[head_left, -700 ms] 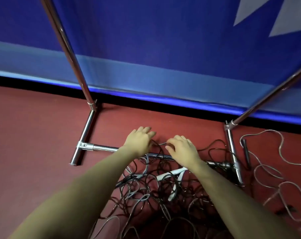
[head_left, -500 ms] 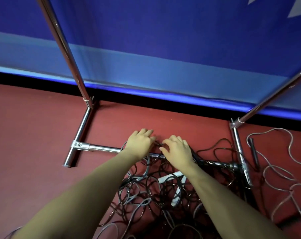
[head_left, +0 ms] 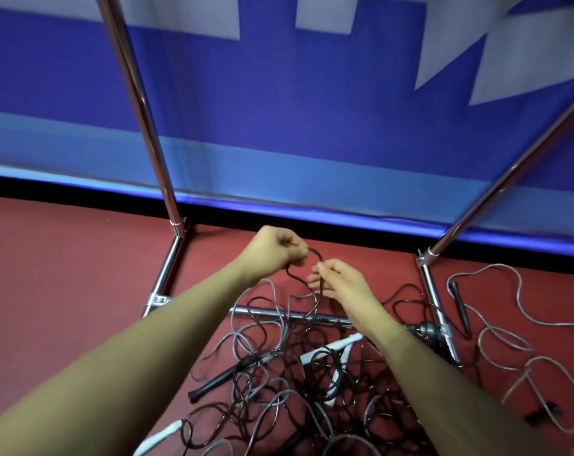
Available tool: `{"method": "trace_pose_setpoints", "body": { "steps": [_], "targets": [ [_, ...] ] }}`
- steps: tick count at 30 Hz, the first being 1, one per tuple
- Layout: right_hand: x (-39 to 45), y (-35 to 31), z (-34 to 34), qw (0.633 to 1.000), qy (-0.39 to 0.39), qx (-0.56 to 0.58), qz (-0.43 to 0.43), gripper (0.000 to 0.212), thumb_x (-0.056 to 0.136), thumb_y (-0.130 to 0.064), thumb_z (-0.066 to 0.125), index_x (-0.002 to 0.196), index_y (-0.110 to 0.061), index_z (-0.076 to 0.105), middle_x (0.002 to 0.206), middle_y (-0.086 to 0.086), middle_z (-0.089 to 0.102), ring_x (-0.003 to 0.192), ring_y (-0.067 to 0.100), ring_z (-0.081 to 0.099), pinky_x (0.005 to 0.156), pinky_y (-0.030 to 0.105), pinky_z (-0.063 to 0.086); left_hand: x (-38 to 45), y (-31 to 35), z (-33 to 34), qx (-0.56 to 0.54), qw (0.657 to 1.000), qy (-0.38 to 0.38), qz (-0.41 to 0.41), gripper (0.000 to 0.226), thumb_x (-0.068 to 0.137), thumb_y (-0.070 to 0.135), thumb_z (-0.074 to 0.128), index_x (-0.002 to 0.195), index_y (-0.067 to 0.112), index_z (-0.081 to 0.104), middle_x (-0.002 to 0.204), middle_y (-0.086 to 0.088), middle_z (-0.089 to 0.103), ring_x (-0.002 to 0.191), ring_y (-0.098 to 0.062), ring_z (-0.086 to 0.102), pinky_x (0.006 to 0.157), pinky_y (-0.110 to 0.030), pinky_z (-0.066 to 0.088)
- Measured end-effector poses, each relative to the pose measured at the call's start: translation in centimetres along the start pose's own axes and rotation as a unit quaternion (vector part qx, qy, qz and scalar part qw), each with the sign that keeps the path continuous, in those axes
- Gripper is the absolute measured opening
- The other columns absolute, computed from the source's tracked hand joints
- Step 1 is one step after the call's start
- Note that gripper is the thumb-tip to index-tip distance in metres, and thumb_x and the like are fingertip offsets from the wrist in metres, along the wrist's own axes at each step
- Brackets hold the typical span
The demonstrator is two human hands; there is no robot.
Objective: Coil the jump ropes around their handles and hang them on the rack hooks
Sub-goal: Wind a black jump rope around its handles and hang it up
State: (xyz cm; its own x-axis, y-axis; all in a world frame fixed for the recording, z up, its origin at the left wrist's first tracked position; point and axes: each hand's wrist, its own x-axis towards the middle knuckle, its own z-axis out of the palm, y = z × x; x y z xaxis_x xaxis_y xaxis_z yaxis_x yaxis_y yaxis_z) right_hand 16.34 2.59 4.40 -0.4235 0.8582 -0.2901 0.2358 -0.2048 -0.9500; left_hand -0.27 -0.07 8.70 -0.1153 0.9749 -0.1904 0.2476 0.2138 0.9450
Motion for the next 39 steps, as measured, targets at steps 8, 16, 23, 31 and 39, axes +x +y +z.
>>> {"method": "trace_pose_setpoints", "body": {
  "steps": [8, 16, 23, 31, 39],
  "targets": [
    [-4.7, -10.3, -0.6, 0.986, -0.002, 0.147, -0.079, 0.027, 0.100, -0.019, 0.043, 0.098, -0.014, 0.069, 0.094, -0.006, 0.073, 0.092, 0.008, 0.062, 0.087, 0.025, 0.040, -5.3, 10.7, -3.2, -0.321, 0.946, -0.035, -0.027, 0.009, 0.093, 0.006, 0.056, 0.087, 0.011, 0.060, 0.078, -0.006, 0.073, 0.073, -0.018, 0.072, 0.072, -0.034, 0.058],
    [-9.9, -14.4, -0.7, 0.991, -0.007, 0.070, -0.111, 0.026, 0.098, -0.018, 0.047, 0.097, -0.009, 0.072, 0.102, -0.003, 0.073, 0.102, 0.003, 0.062, 0.096, 0.020, 0.038, -9.6, 17.4, -2.7, -0.506, 0.862, 0.024, 0.018, 0.011, 0.098, 0.006, 0.050, 0.089, 0.011, 0.054, 0.079, -0.009, 0.071, 0.074, -0.021, 0.071, 0.067, -0.038, 0.059],
    [-13.6, -17.1, -0.6, 0.977, -0.094, 0.172, -0.087, 0.022, 0.083, -0.022, 0.054, 0.095, -0.008, 0.066, 0.082, 0.003, 0.072, 0.078, 0.013, 0.069, 0.080, 0.030, 0.049, -12.6, 19.8, -2.9, -0.611, 0.789, 0.064, 0.025, 0.007, 0.098, 0.005, 0.050, 0.096, 0.003, 0.056, 0.094, -0.017, 0.064, 0.100, -0.033, 0.061, 0.084, -0.047, 0.047],
    [-14.4, -19.8, -0.1, 0.973, 0.052, 0.181, -0.136, 0.024, 0.100, -0.009, 0.044, 0.089, -0.010, 0.065, 0.071, -0.002, 0.065, 0.067, 0.008, 0.062, 0.066, 0.020, 0.050, -13.5, 17.9, -3.1, -0.500, 0.866, 0.023, 0.024, 0.023, 0.095, 0.034, 0.056, 0.106, 0.014, 0.059, 0.108, -0.007, 0.069, 0.095, -0.021, 0.068, 0.086, -0.033, 0.052],
    [-11.9, -20.9, -0.8, 0.879, 0.106, 0.451, -0.115, 0.024, 0.099, -0.004, 0.043, 0.083, -0.003, 0.062, 0.066, 0.004, 0.059, 0.059, 0.016, 0.058, 0.057, 0.023, 0.055, -12.4, 16.6, -1.0, -0.316, 0.949, 0.009, 0.013, 0.015, 0.098, 0.022, 0.053, 0.096, 0.011, 0.064, 0.092, -0.007, 0.070, 0.072, -0.009, 0.068, 0.068, -0.020, 0.053]
  ]
}}
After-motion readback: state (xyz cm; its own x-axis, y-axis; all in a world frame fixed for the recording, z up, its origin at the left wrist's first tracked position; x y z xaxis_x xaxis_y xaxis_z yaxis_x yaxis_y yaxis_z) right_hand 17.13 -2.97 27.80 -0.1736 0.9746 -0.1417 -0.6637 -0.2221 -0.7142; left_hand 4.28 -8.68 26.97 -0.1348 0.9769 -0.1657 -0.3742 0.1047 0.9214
